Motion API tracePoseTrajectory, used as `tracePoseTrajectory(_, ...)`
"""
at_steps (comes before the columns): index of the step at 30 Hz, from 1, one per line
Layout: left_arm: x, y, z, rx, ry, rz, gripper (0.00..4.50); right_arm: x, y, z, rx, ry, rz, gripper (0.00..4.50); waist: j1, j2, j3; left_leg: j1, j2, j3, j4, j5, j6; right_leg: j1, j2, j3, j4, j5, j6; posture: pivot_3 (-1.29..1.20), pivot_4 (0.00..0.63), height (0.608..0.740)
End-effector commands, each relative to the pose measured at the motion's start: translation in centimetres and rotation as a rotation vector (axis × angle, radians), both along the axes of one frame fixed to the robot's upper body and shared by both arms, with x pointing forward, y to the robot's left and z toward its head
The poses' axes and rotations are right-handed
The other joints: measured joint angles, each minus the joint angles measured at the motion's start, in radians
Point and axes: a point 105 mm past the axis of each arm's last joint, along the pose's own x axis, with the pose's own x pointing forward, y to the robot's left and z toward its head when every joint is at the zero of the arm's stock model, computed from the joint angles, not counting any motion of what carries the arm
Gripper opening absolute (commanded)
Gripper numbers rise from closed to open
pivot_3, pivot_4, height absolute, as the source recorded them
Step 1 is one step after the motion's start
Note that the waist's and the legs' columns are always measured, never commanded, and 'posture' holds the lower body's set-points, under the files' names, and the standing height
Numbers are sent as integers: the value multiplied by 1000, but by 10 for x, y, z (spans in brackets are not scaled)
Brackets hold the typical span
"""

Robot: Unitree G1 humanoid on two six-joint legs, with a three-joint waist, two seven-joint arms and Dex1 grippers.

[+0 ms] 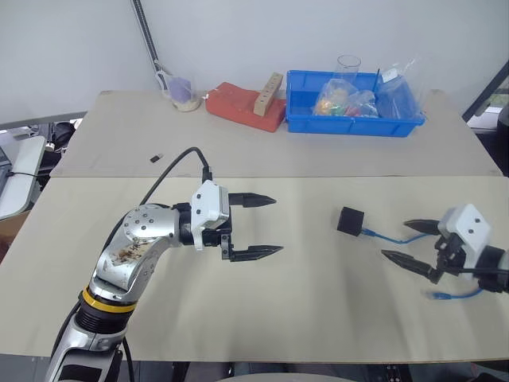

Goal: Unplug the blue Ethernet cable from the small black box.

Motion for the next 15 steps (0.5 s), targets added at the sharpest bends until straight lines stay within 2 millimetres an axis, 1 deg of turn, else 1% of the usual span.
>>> tracePoseTrajectory(1, -3, -2, 8, -16, -33, -40, 4458, 11, 8, 2, -21, 27, 109, 4500, 0, 0, 0, 0, 0, 0, 1, 0, 0, 0, 0, 1, 0, 0, 0, 0, 150, 740)
tracePoseTrajectory(4, -3, -2, 9, -17, -32, -46, 4458, 23, 11, -7, -13, 85, 147, 4500, 2, 3, -1, 0, 0, 0, 1, 0, 0, 0, 0, 0, 0, 0, 0, 0, 150, 740)
tracePoseTrajectory(6, -3, -2, 9, -15, -32, -45, 4458, 32, 8, -13, -31, 92, 151, 4500, 8, 5, -2, 0, 0, 0, 1, 0, 0, 0, -1, 0, 1, 0, 0, 0, 150, 740)
tracePoseTrajectory(8, -4, -2, 9, -13, -31, -43, 4458, 36, 4, -18, -19, 126, 147, 4500, 15, 5, -3, 0, 0, 0, 2, 0, 0, 0, -1, 0, 0, 0, 0, 0, 150, 740)
tracePoseTrajectory(11, -7, 3, 7, 0, -25, -31, 4458, 38, -7, -30, -37, 190, 152, 4500, 22, 7, -3, 0, 0, 0, 3, 0, 1, 0, -1, 0, 1, 0, 0, 0, 150, 740)
tracePoseTrajectory(15, -7, 4, 8, 1, -28, -21, 4458, 48, -9, -32, -35, 191, 169, 4500, 25, 7, -4, 1, 1, 0, 3, 0, 1, 0, -1, 1, 1, 0, 0, 0, 150, 740)
